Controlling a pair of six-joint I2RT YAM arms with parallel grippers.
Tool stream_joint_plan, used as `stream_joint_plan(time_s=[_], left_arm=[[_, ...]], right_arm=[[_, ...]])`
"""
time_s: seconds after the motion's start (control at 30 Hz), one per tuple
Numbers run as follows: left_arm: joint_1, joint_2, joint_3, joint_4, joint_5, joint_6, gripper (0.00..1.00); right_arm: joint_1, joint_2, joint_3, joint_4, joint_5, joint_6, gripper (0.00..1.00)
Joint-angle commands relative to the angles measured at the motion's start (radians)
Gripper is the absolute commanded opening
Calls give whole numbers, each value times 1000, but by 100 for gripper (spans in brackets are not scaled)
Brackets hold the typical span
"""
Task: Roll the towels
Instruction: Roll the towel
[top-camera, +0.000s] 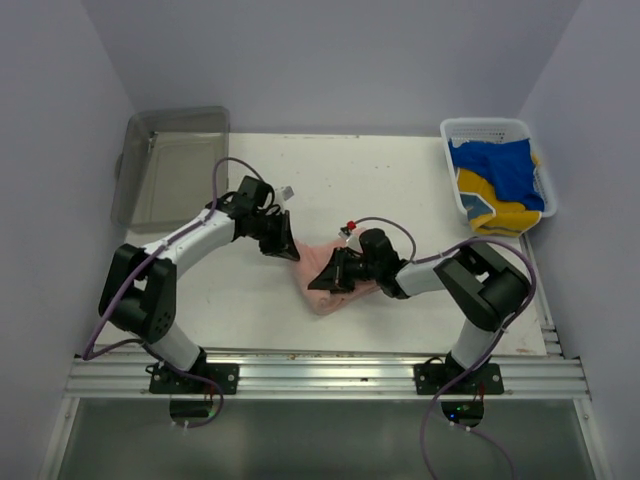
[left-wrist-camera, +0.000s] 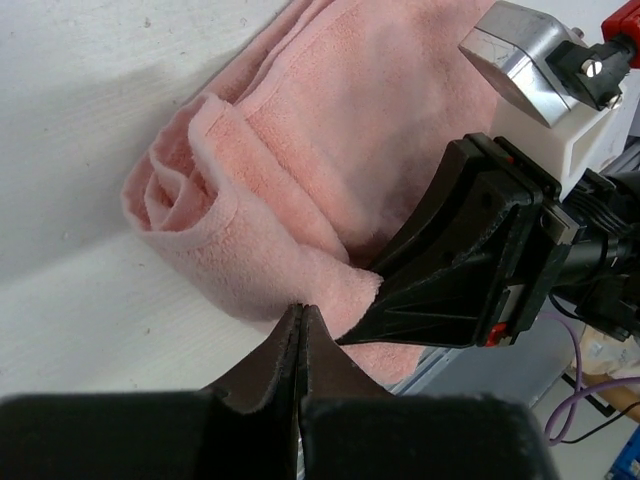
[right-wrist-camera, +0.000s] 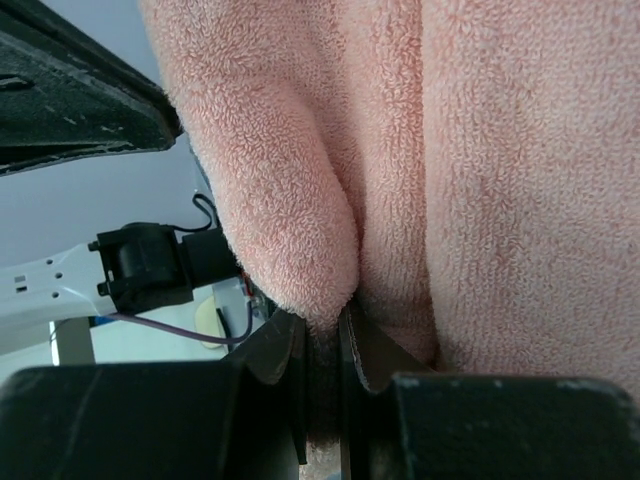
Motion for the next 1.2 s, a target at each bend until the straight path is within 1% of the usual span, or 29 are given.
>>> stream_joint_plan(time_s=[0.0,0.33,0.43,0.47,0.53,0.57,0.6,0.63,0.67,0.7,0.73,0.77,0.8,0.83,0.9,0.93,0.97,1.0,1.03,1.07,1.1,1.17], left_arm=[[-10,43,59,41,-5,9,0],[-18,216,87,122,-3,20,0],[-20,253,88,128,-23,15,0],[-20,261,90,120,-38,18,0],[-21,279,93,113,-43,21,0],[-21,285,96,108,-43,24,0],[-21,290,99,107,-43,27,0],[-21,290,98,107,-43,29,0],[-23,292,98,108,-43,34,0],[-23,295,98,108,-45,35,0],[-24,296,98,108,-45,37,0],[-26,302,96,108,-45,38,0],[-26,304,96,108,-43,37,0],[-27,307,95,108,-42,37,0],[-30,306,91,113,-39,35,0],[-32,307,91,114,-37,34,0],[-35,310,91,114,-32,34,0],[-35,312,93,111,-31,35,0],[-36,315,96,108,-29,37,0],[-40,318,99,102,-31,43,0],[-40,321,102,99,-31,46,0],[-41,325,105,94,-31,47,0]], right_arm=[[-13,29,-33,67,-41,68,0],[-25,40,-48,73,-51,76,0],[-28,20,-57,46,-35,79,19],[-28,0,-59,23,-6,59,32],[-25,-86,-35,-142,50,-2,41],[-22,-122,-18,-239,90,-87,47],[-12,-161,1,-437,218,-134,50],[17,-245,40,-527,283,-177,52],[34,-280,59,-606,360,-235,55],[53,-316,76,-725,418,-255,56],[88,-365,114,-775,530,-271,57],[126,-386,163,-866,617,-301,59],[145,-400,163,-920,618,-317,61],[163,-411,232,-973,749,-336,61],[214,-404,316,-1112,877,-405,61],[275,-391,400,-1145,979,-432,61],[309,-356,441,-1197,1027,-491,59],[371,-329,482,-1218,1055,-528,59],[404,-303,560,-1240,1081,-563,59],[434,-245,591,-1264,1145,-637,59],[488,-220,642,-1269,1170,-671,59],[527,-172,676,-1268,1199,-756,59]])
